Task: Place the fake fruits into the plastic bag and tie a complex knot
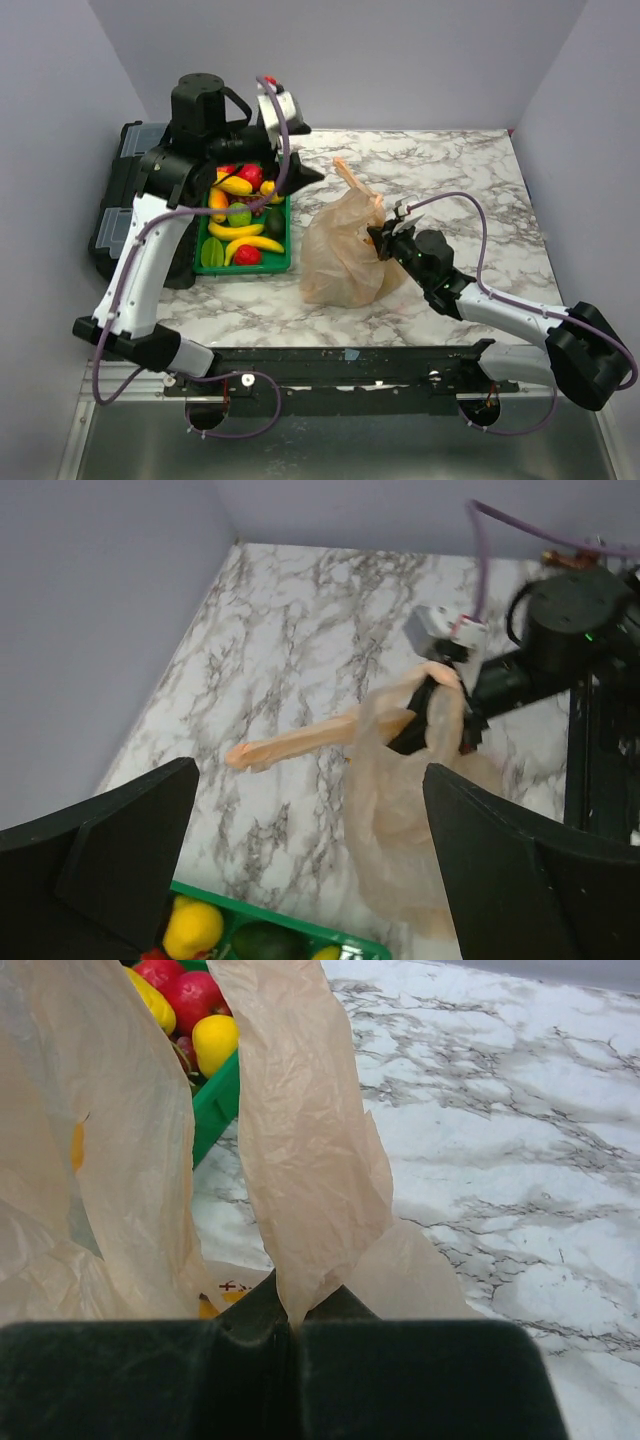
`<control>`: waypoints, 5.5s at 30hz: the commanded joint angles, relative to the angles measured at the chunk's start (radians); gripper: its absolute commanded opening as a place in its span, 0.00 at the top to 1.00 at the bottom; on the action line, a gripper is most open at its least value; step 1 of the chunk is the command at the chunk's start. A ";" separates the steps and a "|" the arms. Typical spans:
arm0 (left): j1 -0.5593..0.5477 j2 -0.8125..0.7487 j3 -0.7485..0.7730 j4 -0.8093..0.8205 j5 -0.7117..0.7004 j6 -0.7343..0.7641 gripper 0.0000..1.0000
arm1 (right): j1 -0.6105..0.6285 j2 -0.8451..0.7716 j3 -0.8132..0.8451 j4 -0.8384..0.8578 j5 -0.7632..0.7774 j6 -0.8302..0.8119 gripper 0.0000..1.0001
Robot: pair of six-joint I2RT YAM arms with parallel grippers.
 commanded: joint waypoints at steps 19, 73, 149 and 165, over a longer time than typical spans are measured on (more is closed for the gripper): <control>-0.451 0.203 0.125 -0.284 -0.248 0.618 0.01 | -0.001 -0.018 0.010 0.035 -0.026 -0.048 0.99; -0.317 0.026 -0.199 0.238 -0.397 -0.469 1.00 | -0.209 -0.317 0.333 -0.441 -0.528 -0.144 0.12; -0.105 -0.180 -0.470 0.371 -0.370 -0.738 1.00 | 0.028 0.073 0.310 0.050 -0.483 -0.192 0.20; -0.221 -0.192 -0.457 0.394 -0.284 -0.451 1.00 | 0.027 0.137 0.508 -0.110 -0.520 -0.271 0.60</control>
